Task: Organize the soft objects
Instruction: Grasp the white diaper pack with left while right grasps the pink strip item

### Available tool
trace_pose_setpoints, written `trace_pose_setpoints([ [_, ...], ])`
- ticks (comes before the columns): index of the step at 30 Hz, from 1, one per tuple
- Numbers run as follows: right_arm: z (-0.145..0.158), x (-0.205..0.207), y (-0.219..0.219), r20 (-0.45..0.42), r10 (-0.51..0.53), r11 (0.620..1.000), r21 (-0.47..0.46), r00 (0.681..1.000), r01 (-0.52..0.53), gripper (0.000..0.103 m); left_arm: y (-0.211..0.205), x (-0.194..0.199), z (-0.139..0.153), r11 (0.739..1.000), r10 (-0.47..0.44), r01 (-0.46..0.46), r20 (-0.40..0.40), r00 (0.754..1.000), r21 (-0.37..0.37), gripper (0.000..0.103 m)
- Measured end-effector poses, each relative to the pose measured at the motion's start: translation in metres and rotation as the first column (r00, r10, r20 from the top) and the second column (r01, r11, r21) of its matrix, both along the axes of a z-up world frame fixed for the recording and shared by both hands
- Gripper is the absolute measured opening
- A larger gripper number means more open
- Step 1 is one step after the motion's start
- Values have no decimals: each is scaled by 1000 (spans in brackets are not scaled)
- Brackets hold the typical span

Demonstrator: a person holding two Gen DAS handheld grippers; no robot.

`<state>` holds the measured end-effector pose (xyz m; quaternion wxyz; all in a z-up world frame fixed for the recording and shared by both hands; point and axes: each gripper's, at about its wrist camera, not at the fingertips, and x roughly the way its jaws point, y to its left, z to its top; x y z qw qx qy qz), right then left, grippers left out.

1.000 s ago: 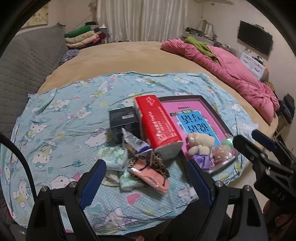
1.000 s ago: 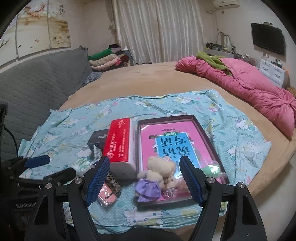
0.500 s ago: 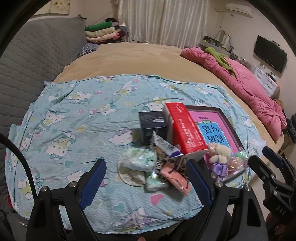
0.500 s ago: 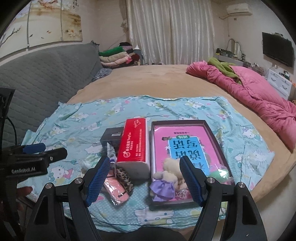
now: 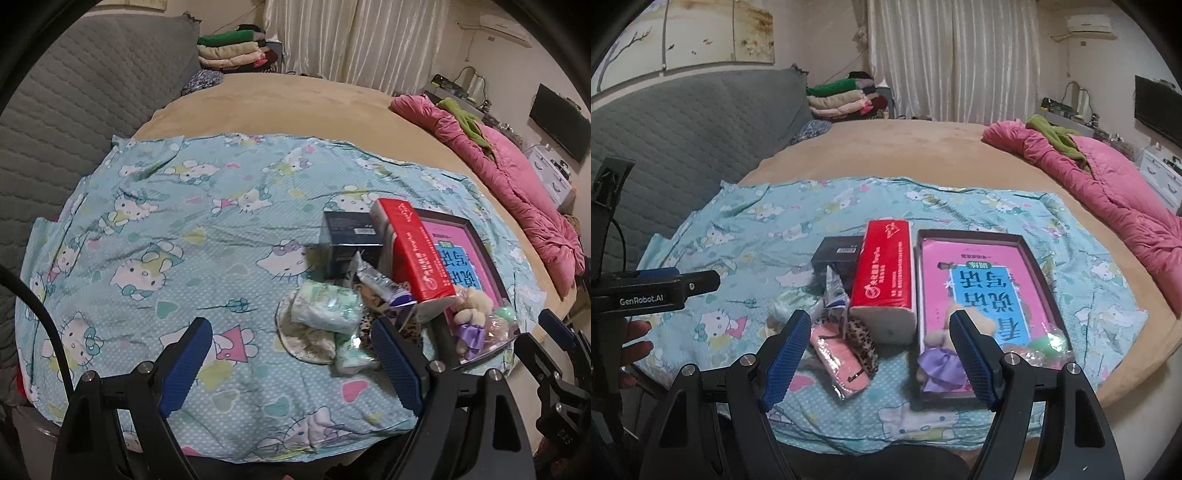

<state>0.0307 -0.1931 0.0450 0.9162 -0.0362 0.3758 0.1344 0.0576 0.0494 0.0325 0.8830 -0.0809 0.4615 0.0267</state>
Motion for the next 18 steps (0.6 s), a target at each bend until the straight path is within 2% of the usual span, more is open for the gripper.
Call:
trace_pose_setpoints([
  [5,-14,2,9,-27,22,1000,-18,999,-23,78,5,2,-17,1000,4,-4,-24,1000,-12,88],
  [18,-55,14,29,-138,52,995,-76,989,-63,79,-3,27,-70,990,-41,25,-113,993,-135,88],
])
